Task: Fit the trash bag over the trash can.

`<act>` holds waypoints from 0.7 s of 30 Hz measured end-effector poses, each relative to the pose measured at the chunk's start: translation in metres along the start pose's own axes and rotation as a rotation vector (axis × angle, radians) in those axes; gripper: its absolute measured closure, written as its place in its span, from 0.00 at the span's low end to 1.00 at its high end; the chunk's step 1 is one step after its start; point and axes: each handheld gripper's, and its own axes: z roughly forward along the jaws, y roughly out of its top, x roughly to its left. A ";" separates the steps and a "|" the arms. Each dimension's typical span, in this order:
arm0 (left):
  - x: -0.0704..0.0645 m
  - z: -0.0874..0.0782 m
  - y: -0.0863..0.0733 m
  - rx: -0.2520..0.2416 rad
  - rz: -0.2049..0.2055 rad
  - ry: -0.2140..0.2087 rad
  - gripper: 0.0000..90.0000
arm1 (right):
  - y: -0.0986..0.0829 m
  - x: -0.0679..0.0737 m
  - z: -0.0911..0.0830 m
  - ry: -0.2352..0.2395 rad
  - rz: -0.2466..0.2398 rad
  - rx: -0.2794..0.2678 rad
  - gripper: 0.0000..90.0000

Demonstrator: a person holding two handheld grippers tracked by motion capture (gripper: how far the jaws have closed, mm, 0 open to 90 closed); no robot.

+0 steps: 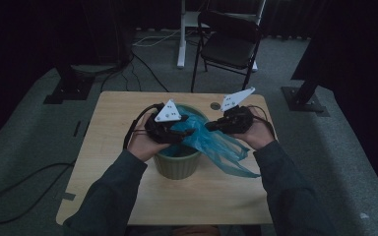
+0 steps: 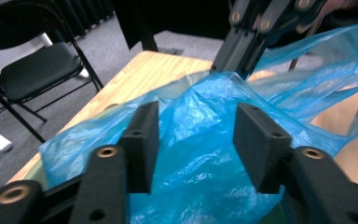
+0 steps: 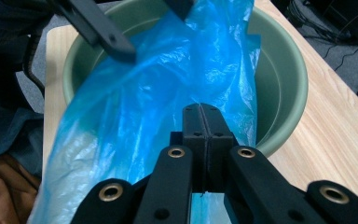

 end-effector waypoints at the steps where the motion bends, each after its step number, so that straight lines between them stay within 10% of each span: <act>1: -0.001 0.001 0.000 0.013 0.005 0.005 0.66 | 0.001 0.000 -0.001 0.000 0.000 -0.002 1.00; 8: -0.003 0.009 -0.004 0.074 0.020 0.024 0.97 | 0.001 0.000 -0.009 -0.022 0.005 -0.019 1.00; 21: 0.006 0.011 -0.018 0.101 -0.021 0.065 0.99 | -0.013 -0.006 -0.038 -0.064 0.054 -0.087 0.85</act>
